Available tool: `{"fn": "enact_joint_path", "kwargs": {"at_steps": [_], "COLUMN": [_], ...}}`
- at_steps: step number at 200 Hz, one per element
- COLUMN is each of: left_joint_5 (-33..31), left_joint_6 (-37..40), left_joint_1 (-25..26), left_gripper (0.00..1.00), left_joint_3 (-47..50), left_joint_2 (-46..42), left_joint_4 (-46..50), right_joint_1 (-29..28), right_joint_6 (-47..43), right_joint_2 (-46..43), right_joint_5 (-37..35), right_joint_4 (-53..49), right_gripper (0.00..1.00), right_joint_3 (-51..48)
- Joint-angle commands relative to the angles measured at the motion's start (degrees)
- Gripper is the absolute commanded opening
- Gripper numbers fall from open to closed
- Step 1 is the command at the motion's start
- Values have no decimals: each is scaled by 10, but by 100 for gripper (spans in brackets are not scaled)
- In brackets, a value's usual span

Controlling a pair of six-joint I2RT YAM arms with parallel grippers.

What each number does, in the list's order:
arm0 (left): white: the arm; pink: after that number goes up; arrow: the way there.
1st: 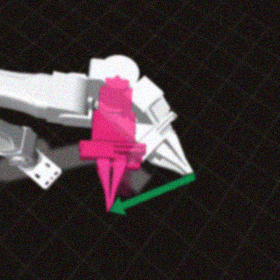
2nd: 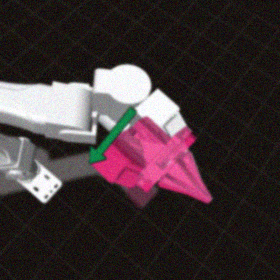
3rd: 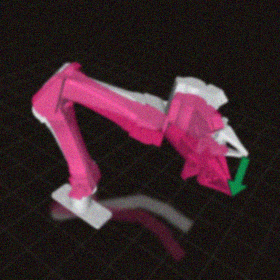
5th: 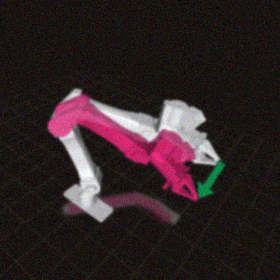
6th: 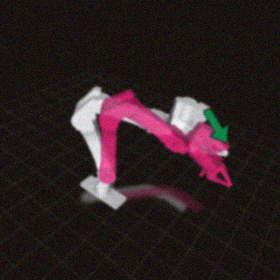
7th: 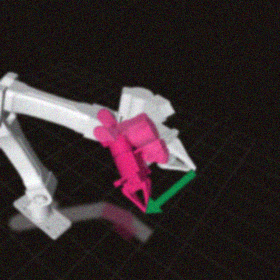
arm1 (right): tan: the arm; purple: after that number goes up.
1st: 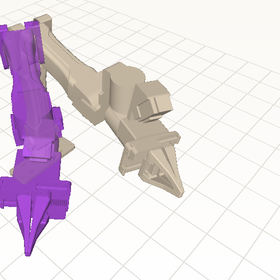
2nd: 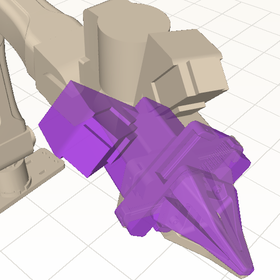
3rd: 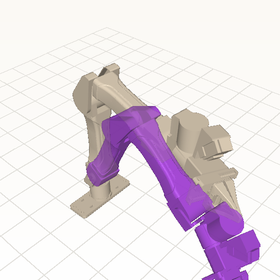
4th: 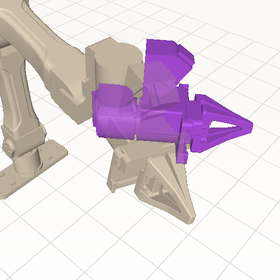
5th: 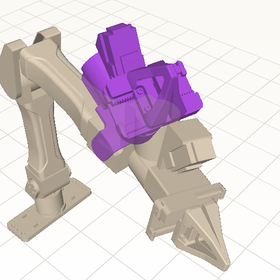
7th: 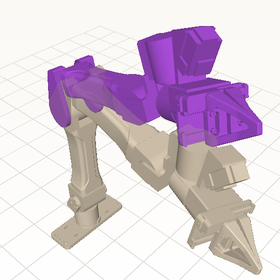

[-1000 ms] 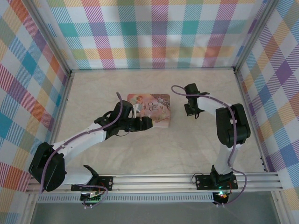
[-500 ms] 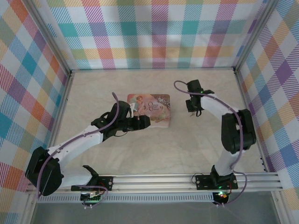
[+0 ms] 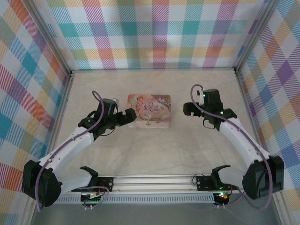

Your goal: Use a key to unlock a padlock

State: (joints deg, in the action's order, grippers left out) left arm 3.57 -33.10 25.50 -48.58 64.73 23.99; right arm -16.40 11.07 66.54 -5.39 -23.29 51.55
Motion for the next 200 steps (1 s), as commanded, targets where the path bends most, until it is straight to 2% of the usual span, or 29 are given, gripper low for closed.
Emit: {"fn": "enact_joint_path", "kwargs": {"at_steps": [1,28,46,61,88,110,123,137,148,164,176,184,193,197,200], "left_joint_5": [-139,-281,-365,-366,-343,-338,-301,-277,-269,-261,-240,-191,-170,-171,-173], "left_joint_6": [60,115,163,235,269,291,290,300,312,324,324,335,356,353,346], "left_joint_1": [-16,-41,-50,-65,-110,-147,-167,-174,-173,-177,-185,-187,-188,-187,-188], "left_gripper": [100,100,100,100,100,100,100,100,100,100,100,100,100,100,100], "left_joint_3": [-27,-10,33,84,137,156,170,180,192,225,257,263,276,274,266], "left_joint_2": [-21,-21,-16,-13,35,105,139,164,179,195,220,221,265,261,251], "left_joint_4": [51,11,-72,-192,-323,-408,-460,-502,-540,-624,-713,-704,-794,-785,-742], "right_joint_1": [4,4,5,7,26,43,47,55,63,94,111,117,123,127,129], "right_joint_6": [34,21,-27,-55,-66,-80,-99,-111,-117,-95,-97,-99,-107,-112,-117], "right_joint_2": [-59,-97,-91,-63,11,62,89,108,121,143,176,162,184,206,228], "right_joint_5": [1,-110,-164,-215,-267,-253,-247,-232,-220,-167,-124,-77,-40,-24,-22], "right_joint_4": [81,175,258,318,405,509,559,588,656,698,786,743,769,796,834], "right_gripper": [100,100,100,100,100,100,100,100,100,100,100,100,100,99,100], "right_joint_3": [-50,-122,-169,-194,-215,-240,-252,-258,-279,-304,-330,-324,-329,-331,-330]}}
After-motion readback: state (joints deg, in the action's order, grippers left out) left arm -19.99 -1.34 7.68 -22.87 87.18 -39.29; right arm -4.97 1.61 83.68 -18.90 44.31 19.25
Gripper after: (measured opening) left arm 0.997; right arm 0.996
